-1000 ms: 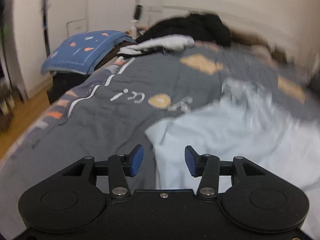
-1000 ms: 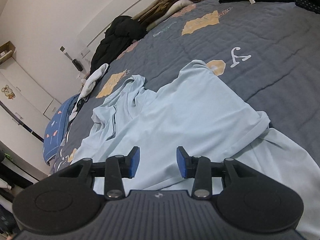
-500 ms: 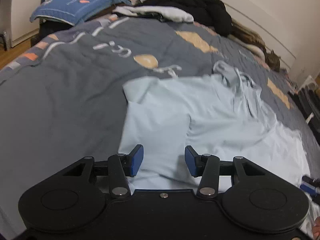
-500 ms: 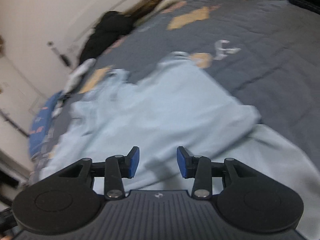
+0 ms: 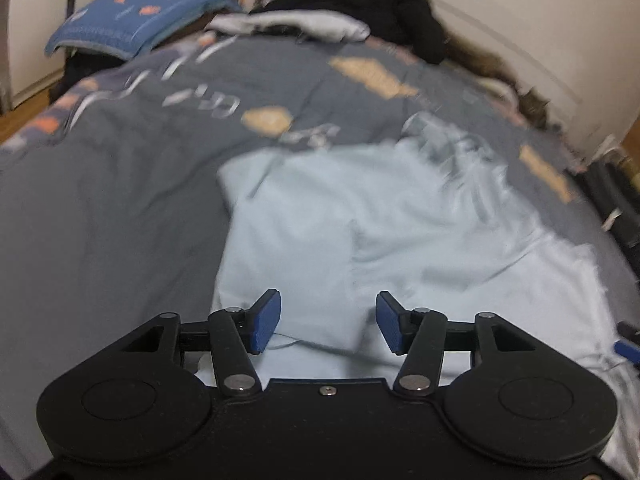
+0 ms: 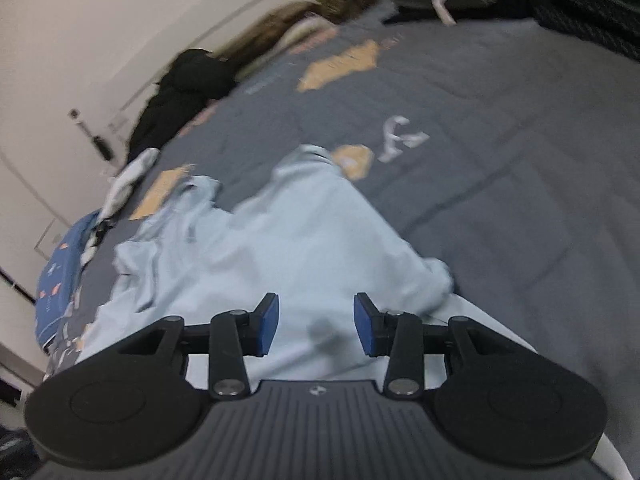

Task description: Fold clothes

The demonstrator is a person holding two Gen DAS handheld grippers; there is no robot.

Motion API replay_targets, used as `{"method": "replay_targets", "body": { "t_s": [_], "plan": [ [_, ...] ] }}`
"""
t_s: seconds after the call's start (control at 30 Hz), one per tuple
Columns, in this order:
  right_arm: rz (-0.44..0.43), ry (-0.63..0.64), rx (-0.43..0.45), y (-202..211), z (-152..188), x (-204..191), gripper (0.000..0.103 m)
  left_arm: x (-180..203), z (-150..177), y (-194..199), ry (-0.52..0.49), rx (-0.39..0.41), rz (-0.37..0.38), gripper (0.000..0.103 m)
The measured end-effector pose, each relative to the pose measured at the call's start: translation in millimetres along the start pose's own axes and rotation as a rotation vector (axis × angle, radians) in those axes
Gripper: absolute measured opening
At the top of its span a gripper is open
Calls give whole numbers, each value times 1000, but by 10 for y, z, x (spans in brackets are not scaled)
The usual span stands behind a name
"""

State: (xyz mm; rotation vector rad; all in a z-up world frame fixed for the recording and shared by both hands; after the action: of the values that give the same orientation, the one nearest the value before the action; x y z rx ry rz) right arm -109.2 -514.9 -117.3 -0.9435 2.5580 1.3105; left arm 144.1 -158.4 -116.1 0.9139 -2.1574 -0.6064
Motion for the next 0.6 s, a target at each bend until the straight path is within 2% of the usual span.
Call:
{"method": "replay_targets", "body": {
  "t_s": [0.17, 0.33, 0.6],
  "plan": [
    [63, -11, -51, -133, 66, 116, 41, -14, -57, 87, 14, 35, 8, 53],
    [19, -36, -4, 20, -40, 47, 41, 122, -147, 228, -3, 85, 48, 53],
    [-44, 57, -17, 129, 35, -254, 43, 302, -112, 157, -52, 67, 74, 53]
  ]
}}
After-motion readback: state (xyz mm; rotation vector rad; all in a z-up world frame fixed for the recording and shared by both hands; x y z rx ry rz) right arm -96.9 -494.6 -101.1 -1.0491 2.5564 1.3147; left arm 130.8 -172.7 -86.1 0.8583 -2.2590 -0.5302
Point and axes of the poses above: each gripper's, at about its wrist camera, not at the fingertips, and y roughly against the way its jaws point, x to its right, z to its underside, the point moved 6 cm from there along -y, roughly the way its jaws point, and after that the axes turned 12 degrees about z, right-handed, at the moved point
